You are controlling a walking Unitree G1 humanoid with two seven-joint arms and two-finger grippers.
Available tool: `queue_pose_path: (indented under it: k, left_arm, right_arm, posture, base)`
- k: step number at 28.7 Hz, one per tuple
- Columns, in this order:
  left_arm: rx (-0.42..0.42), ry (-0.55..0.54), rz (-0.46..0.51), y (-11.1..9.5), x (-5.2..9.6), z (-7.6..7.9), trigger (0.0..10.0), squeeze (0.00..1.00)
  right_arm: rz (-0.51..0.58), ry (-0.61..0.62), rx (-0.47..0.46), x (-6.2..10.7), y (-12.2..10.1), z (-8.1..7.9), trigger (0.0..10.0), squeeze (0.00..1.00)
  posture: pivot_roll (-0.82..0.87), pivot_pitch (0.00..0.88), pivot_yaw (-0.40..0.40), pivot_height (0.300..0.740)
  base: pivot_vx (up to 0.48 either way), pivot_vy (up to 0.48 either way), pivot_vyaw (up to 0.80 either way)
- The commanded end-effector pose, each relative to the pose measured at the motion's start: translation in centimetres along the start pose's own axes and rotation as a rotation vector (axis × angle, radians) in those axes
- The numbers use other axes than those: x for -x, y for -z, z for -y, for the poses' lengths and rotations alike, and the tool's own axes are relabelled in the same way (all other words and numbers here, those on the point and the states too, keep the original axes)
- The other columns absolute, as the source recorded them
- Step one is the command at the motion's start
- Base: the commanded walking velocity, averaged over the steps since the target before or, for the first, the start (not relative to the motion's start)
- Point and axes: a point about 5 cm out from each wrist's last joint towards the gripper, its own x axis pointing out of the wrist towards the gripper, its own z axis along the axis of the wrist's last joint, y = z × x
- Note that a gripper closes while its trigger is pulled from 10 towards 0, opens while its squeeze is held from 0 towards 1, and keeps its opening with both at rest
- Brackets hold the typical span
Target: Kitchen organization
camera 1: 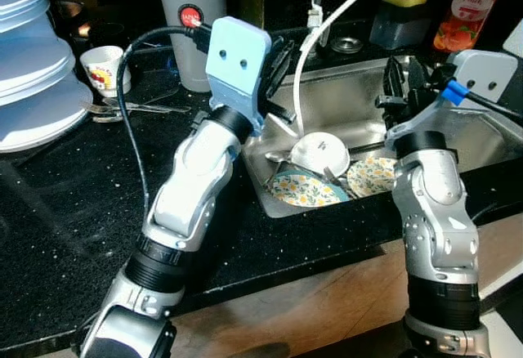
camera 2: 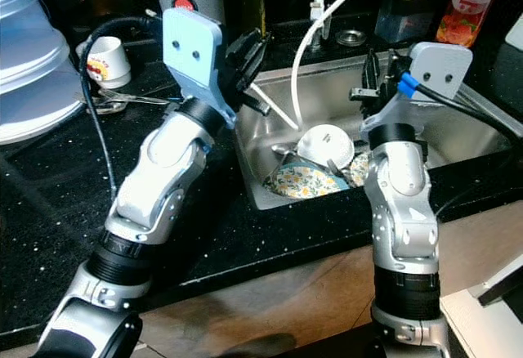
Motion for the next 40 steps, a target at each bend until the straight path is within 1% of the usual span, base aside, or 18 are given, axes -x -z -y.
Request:
queue_pose_path:
  k: [1, 7, 11, 18, 22, 26, 28, 30, 33, 40]
  left_arm:
    - [0.022, -0.019, -0.031, 0.7, 0.1, -0.1, 10.0, 0.00]
    - [0.008, -0.038, -0.020, 0.6, 0.1, -0.1, 10.0, 0.00]
    - [0.009, -0.044, -0.036, 1.0, 0.3, 0.0, 10.0, 0.00]
    - [0.013, -0.061, -0.043, 1.1, 0.1, 0.0, 10.0, 0.00]
    - [0.012, -0.065, -0.062, 1.6, 0.1, 0.0, 10.0, 0.00]
    - [-0.014, -0.065, -0.065, 1.8, 0.2, 0.1, 10.0, 0.00]
    - [-0.014, -0.072, -0.068, 1.8, 0.2, -0.1, 10.0, 0.00]
    - [-0.030, -0.089, -0.071, 1.9, 0.0, -0.8, 10.0, 0.00]
    - [-0.037, -0.101, -0.070, 1.8, -0.1, -1.1, 10.0, 0.00]
    - [-0.035, -0.130, -0.070, 1.8, -0.1, -1.4, 10.0, 0.00]
  right_arm:
    - [-0.002, 0.016, -0.016, 0.0, 0.1, 0.1, 10.0, 0.00]
    - [-0.002, 0.018, -0.029, -0.1, 0.2, 0.0, 10.0, 0.00]
    - [-0.005, 0.018, -0.033, -0.1, 0.2, -0.1, 10.0, 0.00]
    - [-0.016, 0.036, -0.044, 0.1, 0.4, 0.2, 10.0, 0.00]
    - [-0.013, 0.040, -0.042, 0.1, 0.3, 0.2, 10.0, 0.00]
    - [-0.024, 0.051, -0.032, 0.5, 0.4, 0.6, 10.0, 0.00]
    - [-0.024, 0.054, -0.030, 0.5, 0.4, 0.6, 10.0, 0.00]
    - [-0.019, 0.058, -0.031, 0.4, 0.3, 0.6, 10.0, 0.00]
    - [-0.019, 0.057, -0.032, 0.4, 0.3, 0.6, 10.0, 0.00]
    - [-0.019, 0.052, -0.037, 0.4, 0.3, 0.5, 10.0, 0.00]
  posture:
    - [-0.03, 0.000, 0.026, 0.740]
    - [-0.02, 0.000, 0.017, 0.740]
    - [-0.03, 0.000, 0.018, 0.740]
    - [-0.03, 0.000, 0.020, 0.740]
    - [-0.04, 0.000, 0.024, 0.740]
    - [-0.05, 0.000, 0.025, 0.740]
    - [-0.06, 0.000, 0.026, 0.740]
    - [-0.06, 0.000, 0.027, 0.740]
    - [-0.06, 0.000, 0.027, 0.740]
    - [-0.04, 0.000, 0.023, 0.740]
  base:
    - [0.000, 0.000, 0.00]
    - [0.000, 0.000, 0.00]
    - [0.000, 0.000, 0.00]
    - [0.000, 0.000, 0.00]
    - [0.000, 0.000, 0.00]
    - [0.000, 0.000, 0.00]
    - [0.000, 0.000, 0.00]
    - [0.000, 0.000, 0.00]
    - [0.000, 0.000, 0.00]
    - [0.000, 0.000, 0.00]
